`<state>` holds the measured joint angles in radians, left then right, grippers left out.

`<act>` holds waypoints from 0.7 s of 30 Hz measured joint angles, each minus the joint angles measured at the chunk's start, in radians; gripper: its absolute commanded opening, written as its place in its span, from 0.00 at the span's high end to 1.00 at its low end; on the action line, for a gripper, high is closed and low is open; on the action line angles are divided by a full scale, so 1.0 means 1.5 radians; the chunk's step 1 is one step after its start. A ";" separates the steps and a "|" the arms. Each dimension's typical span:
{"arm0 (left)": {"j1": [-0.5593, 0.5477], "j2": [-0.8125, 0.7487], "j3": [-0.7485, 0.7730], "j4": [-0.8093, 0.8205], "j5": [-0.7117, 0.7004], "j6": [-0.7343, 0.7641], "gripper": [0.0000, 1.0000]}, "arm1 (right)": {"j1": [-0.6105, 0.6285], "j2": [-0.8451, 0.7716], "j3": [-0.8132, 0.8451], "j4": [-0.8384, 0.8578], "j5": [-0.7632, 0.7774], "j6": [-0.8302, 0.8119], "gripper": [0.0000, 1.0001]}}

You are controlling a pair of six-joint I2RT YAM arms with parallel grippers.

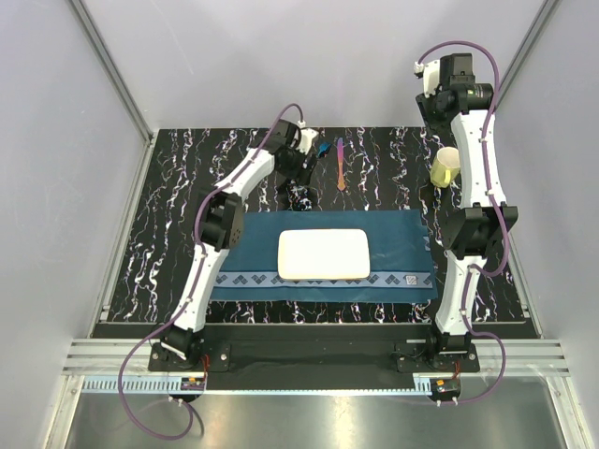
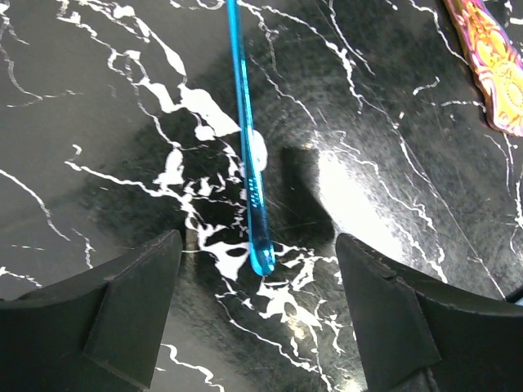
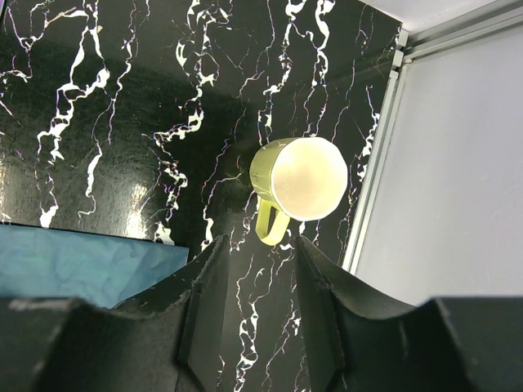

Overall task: Set the dinner table for one person
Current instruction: Move the fork to the center of the board.

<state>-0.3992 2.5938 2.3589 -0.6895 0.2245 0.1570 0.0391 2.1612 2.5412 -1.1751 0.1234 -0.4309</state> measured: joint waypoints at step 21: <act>-0.004 0.030 0.051 -0.029 -0.017 0.007 0.40 | 0.006 0.000 0.005 0.000 0.011 -0.001 0.55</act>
<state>-0.4053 2.6381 2.4351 -0.7326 0.1993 0.1680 0.0483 2.1612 2.5481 -1.1751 0.1398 -0.4316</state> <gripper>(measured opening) 0.600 0.447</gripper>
